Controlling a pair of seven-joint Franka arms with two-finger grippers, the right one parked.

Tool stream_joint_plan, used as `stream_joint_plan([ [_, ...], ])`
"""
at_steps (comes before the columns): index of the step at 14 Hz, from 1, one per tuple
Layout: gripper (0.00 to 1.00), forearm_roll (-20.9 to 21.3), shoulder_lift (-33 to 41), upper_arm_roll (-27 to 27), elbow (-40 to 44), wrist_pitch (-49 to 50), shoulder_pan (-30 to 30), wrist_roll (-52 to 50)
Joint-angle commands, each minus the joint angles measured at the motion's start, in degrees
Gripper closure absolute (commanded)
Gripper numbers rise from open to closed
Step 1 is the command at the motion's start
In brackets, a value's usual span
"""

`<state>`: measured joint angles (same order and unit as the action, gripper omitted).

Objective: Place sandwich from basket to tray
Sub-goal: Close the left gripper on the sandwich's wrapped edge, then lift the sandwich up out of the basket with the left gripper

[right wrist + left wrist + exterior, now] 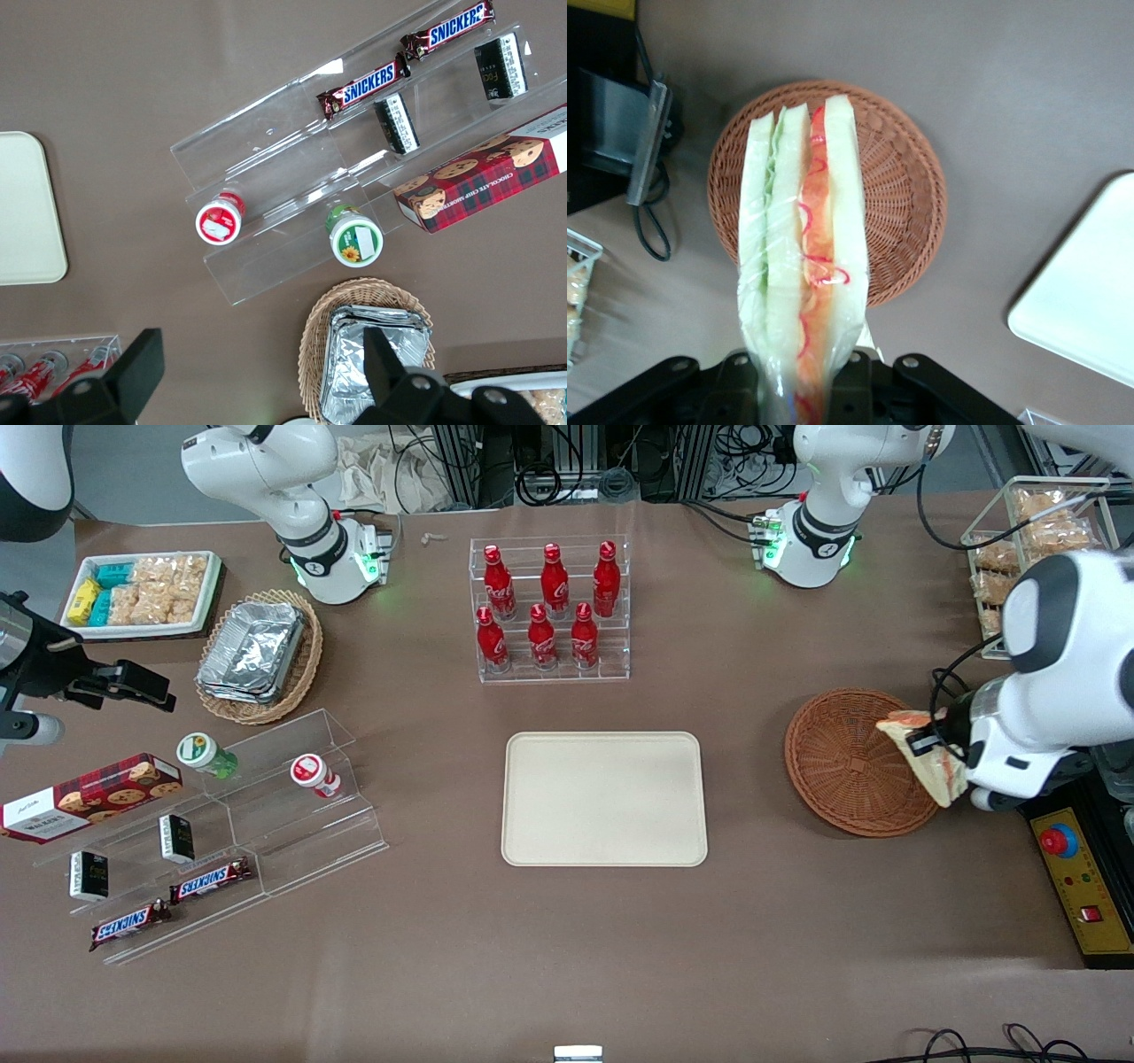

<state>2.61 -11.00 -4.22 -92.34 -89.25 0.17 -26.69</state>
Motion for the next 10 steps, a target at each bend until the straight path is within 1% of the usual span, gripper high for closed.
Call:
stream_joint_plan([
  [1, 0.96, -0.2, -0.9, -0.2, 5.9, 5.5, -0.2, 2.5],
  [6, 0.96, -0.1, -0.9, -3.2, 6.6, 5.8, -0.2, 2.3],
  [7, 0.96, -0.1, -0.9, -4.4, 7.2, 5.8, -0.2, 2.4],
  [8, 0.99, 0.3, -1.0, -6.4, 7.7, 5.9, -0.2, 3.2],
  [10, 0.99, 0.6, -1.3, -9.9, 7.7, 5.9, -0.2, 4.5],
])
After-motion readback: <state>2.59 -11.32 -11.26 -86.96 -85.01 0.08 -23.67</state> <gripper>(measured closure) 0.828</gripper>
